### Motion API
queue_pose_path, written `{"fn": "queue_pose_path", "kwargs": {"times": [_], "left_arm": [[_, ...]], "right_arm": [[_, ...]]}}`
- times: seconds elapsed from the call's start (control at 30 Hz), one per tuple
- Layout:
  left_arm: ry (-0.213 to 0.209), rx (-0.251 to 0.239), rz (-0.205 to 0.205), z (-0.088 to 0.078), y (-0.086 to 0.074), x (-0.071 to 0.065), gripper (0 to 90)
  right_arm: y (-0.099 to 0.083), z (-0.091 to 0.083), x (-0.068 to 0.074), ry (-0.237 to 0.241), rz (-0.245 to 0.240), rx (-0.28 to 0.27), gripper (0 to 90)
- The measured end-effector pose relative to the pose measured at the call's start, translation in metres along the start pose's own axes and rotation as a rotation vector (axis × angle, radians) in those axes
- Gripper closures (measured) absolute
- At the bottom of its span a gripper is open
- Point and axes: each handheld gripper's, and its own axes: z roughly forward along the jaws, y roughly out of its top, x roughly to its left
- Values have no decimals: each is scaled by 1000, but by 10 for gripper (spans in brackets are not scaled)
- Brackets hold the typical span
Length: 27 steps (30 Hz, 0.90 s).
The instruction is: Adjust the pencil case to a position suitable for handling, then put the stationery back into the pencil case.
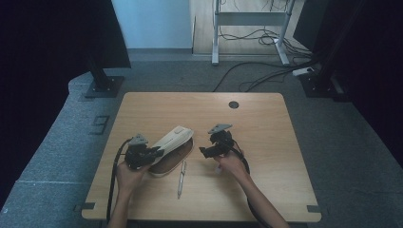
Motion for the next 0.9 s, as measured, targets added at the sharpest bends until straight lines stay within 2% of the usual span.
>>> {"fn": "queue_pose_path", "kwargs": {"times": [0.33,0.6,0.9], "left_arm": [[0,1,1,0,0,0,750],[1,2,1,0,0,0,749],[-1,2,-1,0,0,0,749]], "right_arm": [[-11,-21,-6,-21,9,-6,108],[-24,-31,-12,-46,23,0,100],[-39,-33,-13,-69,90,9,68]]}}
